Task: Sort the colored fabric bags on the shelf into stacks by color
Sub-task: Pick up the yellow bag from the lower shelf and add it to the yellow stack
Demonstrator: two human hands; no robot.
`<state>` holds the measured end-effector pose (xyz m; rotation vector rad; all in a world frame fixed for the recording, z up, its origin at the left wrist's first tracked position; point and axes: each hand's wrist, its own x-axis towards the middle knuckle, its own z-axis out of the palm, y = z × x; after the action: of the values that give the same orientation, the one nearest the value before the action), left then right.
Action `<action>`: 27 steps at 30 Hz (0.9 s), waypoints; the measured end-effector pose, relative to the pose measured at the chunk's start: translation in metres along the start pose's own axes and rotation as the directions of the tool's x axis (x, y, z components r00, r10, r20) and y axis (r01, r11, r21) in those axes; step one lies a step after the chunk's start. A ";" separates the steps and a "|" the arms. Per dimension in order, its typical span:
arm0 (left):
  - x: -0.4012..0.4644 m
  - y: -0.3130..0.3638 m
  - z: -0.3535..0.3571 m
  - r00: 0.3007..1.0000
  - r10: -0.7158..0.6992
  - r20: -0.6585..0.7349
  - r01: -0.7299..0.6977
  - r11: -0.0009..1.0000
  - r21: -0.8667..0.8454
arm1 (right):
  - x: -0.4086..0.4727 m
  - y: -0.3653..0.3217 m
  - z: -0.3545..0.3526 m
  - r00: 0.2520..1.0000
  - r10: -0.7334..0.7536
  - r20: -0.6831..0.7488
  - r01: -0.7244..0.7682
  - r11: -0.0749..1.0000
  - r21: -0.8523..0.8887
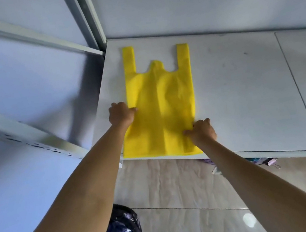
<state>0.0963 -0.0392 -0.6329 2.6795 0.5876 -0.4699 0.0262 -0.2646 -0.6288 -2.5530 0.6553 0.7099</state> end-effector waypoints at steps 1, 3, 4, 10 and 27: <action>-0.003 0.001 0.000 1.000 0.009 0.025 -0.008 0.999 -0.041 | -0.001 0.000 -0.001 0.999 -0.004 0.039 0.003 1.000 0.021; -0.017 0.004 -0.010 0.994 0.002 0.113 0.021 0.978 -0.208 | -0.011 0.001 -0.008 0.992 -0.015 0.129 -0.005 0.988 0.156; -0.023 0.004 -0.016 0.986 -0.021 0.168 0.074 0.946 -0.315 | -0.019 0.003 -0.013 0.983 -0.006 0.186 -0.047 0.959 0.280; -0.082 -0.005 -0.085 0.820 -0.137 0.555 0.512 0.609 -0.606 | -0.103 0.016 -0.070 0.877 -0.051 0.479 -0.301 0.718 0.627; -0.352 0.030 -0.343 0.860 0.004 0.511 0.394 0.632 -0.668 | -0.369 0.041 -0.316 0.815 -0.362 0.453 -0.147 0.627 0.765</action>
<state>-0.1094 -0.0426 -0.1857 1.6088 0.7315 -0.7159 -0.1590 -0.3333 -0.1838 -1.4333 0.4314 0.8543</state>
